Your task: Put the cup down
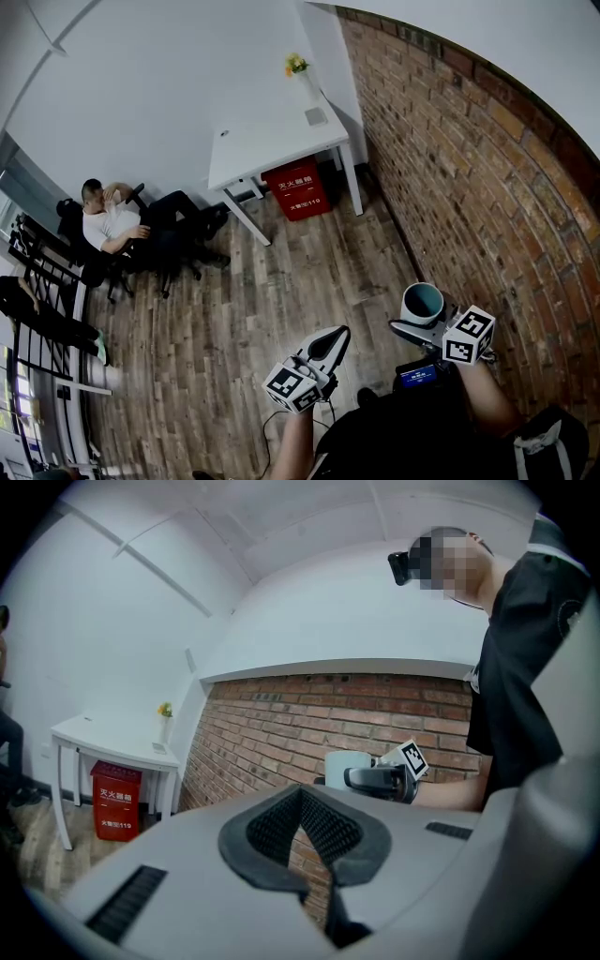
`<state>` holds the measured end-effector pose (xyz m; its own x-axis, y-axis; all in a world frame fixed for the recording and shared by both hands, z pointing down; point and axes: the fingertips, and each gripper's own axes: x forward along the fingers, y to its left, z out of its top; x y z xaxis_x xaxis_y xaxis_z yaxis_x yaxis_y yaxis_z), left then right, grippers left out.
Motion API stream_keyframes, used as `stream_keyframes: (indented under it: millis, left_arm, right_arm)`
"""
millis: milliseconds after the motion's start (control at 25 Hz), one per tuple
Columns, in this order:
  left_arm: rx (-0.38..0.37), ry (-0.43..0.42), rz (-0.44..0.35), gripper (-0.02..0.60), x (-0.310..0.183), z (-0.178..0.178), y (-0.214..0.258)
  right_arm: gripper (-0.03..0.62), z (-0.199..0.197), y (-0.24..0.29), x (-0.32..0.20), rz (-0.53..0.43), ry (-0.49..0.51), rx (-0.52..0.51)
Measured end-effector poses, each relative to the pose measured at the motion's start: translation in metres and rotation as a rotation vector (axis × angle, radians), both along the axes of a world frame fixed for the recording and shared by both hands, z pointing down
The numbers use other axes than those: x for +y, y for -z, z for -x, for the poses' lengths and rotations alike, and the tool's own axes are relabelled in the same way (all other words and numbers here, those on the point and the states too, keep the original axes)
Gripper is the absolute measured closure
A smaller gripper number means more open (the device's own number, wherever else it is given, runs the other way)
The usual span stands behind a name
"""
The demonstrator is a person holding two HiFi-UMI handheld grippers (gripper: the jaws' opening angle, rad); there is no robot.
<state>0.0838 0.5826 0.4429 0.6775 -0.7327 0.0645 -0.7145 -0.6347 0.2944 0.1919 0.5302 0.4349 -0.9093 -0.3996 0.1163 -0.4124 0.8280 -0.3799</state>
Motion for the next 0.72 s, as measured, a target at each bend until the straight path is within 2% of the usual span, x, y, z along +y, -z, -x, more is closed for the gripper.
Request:
stream_keyframes:
  millis: [160,720]
  left_arm:
    - [-0.006,-0.011,-0.017,0.572,-0.0016,-0.0008,0.0038]
    - [-0.01,0.001,0.007,0.572,-0.0075,-0.0044,-0.0006]
  right_arm:
    - [0.189,0.0003,0.0006,-0.001,0.0,0.001,0.0]
    - [0.189,-0.0044,-0.0009,-0.0072,0.004,0.006,-0.003]
